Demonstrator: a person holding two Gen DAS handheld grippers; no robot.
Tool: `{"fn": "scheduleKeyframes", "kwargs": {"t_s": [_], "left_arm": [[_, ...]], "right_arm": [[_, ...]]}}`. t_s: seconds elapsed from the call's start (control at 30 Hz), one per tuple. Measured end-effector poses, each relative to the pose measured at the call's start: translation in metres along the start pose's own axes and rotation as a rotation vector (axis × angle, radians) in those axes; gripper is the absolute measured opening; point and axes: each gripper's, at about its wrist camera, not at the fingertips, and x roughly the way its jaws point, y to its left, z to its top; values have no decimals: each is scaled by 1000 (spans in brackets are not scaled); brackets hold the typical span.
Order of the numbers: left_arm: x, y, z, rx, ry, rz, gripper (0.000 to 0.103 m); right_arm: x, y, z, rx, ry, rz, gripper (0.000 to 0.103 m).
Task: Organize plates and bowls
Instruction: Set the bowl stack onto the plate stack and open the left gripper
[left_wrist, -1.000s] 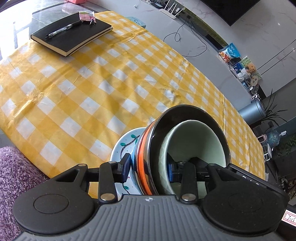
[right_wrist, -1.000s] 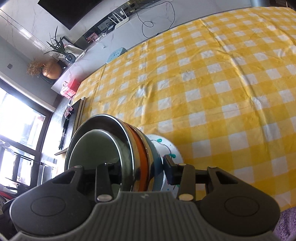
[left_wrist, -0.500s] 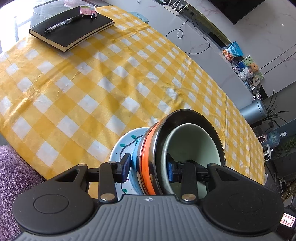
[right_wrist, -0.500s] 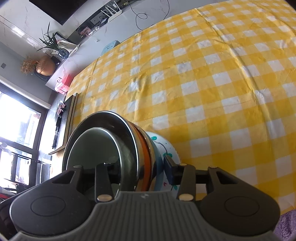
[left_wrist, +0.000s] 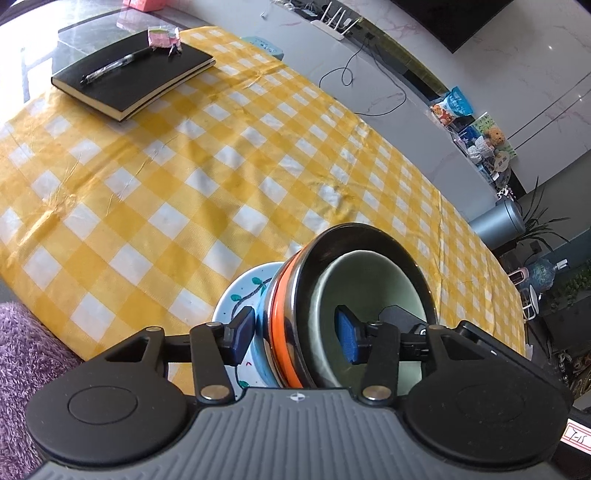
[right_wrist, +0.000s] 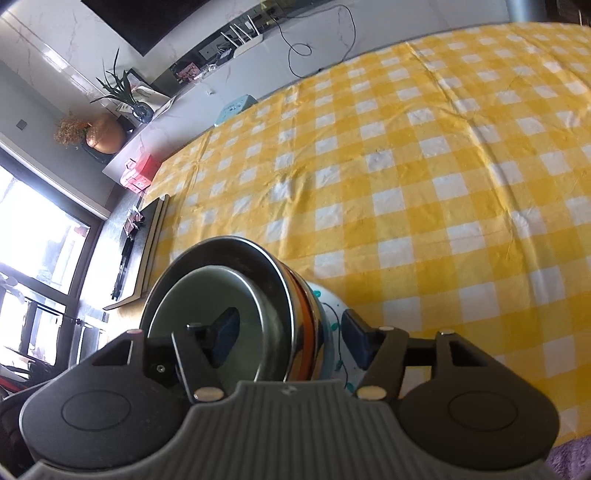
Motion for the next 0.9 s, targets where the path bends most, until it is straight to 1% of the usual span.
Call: {"fn": "scheduleKeyframes", "kwargs": {"t_s": [0.13,0.3,0.43,0.53,0.67,0.73,0.8,0.9], "left_arm": [[-18,-9,-3,71,-71,2,62],[-40,-21,-13,175,-158,3,63],[-55,-30,-29,281,-221,8,63],[-62,-35,-43,361,-269,34,63],[-66,-37,-62,433,-296,55,63],[-68,-37,-71,474,-319,67,63],[-68,-37,-81,514,-348,96,63],[-66,-36,-93,555,-379,142,63]], "right_arm": [[-17,-1,-3,-52,-57,9,71],[-36,-7,-14,-115,-112,-10,74],[-51,-9,-30,-193,-151,-39,76],[-61,-9,-43,-265,-195,-75,77],[-70,-10,-58,-320,-246,-107,77],[-75,-10,-65,-352,-285,-123,77],[-80,-11,-73,-384,-335,-137,78],[-88,-14,-86,-424,-426,-152,88]]}}
